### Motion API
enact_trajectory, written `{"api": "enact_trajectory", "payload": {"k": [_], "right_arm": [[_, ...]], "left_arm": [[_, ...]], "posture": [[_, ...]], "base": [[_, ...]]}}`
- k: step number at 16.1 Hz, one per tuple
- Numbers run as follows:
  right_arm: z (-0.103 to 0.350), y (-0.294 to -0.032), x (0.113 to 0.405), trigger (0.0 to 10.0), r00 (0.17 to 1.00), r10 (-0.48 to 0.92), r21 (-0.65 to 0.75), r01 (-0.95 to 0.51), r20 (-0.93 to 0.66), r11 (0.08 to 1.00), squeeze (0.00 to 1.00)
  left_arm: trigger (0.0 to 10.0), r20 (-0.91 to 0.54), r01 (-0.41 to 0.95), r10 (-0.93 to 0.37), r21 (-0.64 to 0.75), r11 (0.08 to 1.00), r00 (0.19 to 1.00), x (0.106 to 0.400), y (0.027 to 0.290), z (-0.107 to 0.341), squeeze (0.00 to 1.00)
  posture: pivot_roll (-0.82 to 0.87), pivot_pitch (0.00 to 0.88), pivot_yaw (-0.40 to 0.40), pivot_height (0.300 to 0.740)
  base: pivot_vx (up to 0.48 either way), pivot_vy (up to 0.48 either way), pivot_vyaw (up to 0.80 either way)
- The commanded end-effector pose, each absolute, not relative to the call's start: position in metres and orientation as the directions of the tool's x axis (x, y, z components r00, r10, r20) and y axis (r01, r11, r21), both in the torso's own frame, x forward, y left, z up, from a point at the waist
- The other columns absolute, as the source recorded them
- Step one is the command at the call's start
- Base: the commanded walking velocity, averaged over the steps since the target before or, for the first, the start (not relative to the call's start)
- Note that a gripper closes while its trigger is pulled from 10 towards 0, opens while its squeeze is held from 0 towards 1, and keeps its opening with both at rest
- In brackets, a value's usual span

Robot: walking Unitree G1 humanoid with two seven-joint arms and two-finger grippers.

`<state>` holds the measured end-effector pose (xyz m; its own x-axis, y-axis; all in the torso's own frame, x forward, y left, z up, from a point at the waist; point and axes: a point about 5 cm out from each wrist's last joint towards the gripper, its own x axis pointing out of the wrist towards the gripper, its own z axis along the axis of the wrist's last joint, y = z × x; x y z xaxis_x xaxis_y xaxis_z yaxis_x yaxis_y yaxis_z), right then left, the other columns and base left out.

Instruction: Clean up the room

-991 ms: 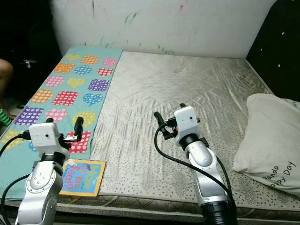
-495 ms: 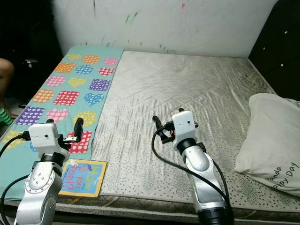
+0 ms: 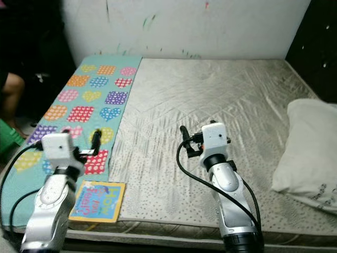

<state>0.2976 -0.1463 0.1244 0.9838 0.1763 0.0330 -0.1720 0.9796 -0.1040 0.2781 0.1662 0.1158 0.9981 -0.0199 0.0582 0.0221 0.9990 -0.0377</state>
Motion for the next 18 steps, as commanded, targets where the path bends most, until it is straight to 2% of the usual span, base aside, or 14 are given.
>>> {"api": "enact_trajectory", "payload": {"k": [1, 10, 18], "right_arm": [[0.129, -0.15, 0.296, 10.0, 0.986, 0.156, -0.101, -0.15, 0.056, 0.984, 0.0], [0.131, -0.136, 0.3, 10.0, 0.975, 0.215, -0.117, -0.207, 0.058, 0.971, 0.0], [0.13, -0.133, 0.301, 10.0, 0.97, 0.237, -0.121, -0.23, 0.053, 0.966, 0.0]], "left_arm": [[10.0, 0.052, 0.048, -0.046, -0.033, 0.998, 0.998, 0.282, 0.163, 0.116, 0.0], [10.0, 0.06, 0.038, -0.037, -0.016, 0.999, 0.998, 0.28, 0.169, 0.118, 0.0], [10.0, 0.064, 0.033, -0.031, -0.02, 0.999, 0.997, 0.278, 0.168, 0.119, 0.0]], "posture": [[-0.27, 0.0, 0.071, 0.74], [-0.22, 0.0, 0.048, 0.74], [-0.2, 0.0, 0.038, 0.74]], "base": [[0.0, 0.0, 0.0], [0.0, 0.0, 0.0], [0.0, -0.371, 0.0]]}}
